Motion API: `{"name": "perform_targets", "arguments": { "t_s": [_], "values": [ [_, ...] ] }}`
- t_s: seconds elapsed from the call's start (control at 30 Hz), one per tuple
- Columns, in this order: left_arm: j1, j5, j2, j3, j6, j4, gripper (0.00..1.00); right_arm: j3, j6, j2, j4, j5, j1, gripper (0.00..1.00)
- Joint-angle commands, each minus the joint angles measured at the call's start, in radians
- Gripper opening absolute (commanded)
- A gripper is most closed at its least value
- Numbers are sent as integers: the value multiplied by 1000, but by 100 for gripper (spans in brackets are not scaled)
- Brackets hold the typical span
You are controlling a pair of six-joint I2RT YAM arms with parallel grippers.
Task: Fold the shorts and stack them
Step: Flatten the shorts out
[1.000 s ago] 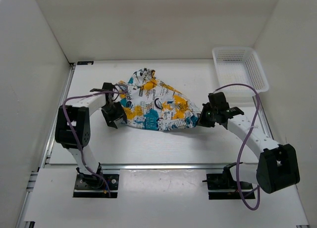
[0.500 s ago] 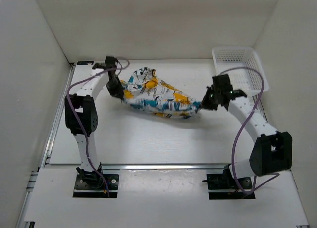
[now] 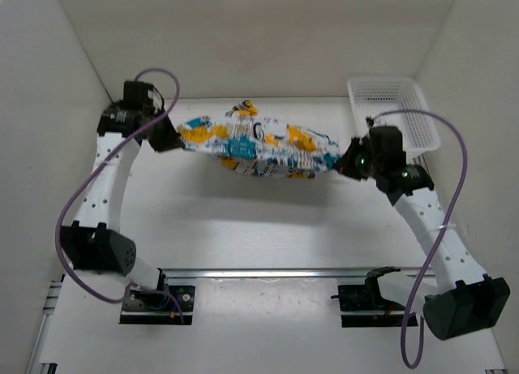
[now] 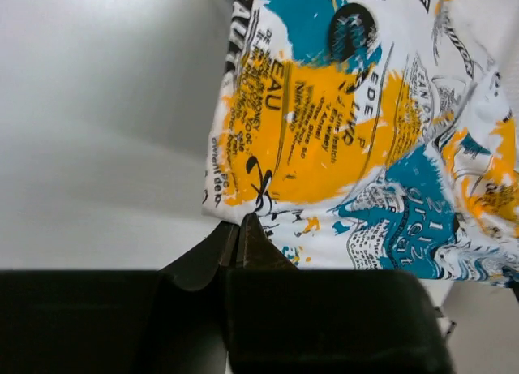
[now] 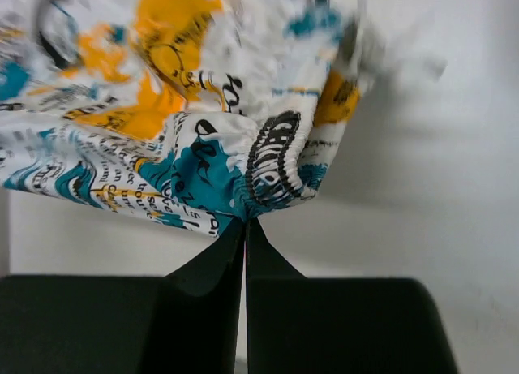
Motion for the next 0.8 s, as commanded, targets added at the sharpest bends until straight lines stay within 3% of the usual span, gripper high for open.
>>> {"name": "perform_targets", "arguments": {
  "t_s": [0.0, 0.03, 0.07, 0.1, 0.2, 0.3, 0.5, 0.77],
  "values": [
    [8, -49, -131, -367, 39, 38, 14, -236, 20, -92, -76, 16, 0, 1],
    [8, -49, -147, -437, 39, 71, 28, -350, 54, -116, -76, 16, 0, 1],
    [-3, -36, -147, -491, 39, 102, 42, -397, 72, -130, -64, 16, 0, 10],
    [-3, -36, -126, -524, 39, 122, 49, -428, 86, -130, -63, 16, 0, 32],
    [-24, -89, -10, -551, 39, 98, 50, -478, 120, -118, -63, 10, -26, 31],
    [-46, -102, -74, -632, 14, 121, 50, -505, 131, -148, -63, 0, -37, 29],
    [-55, 4, -167, -838, -40, 236, 48, -606, 211, -231, -42, -68, -98, 27],
    [-99, 69, -8, -905, -110, 441, 49, -709, 263, -220, 76, -148, -120, 51]
  ]
}}
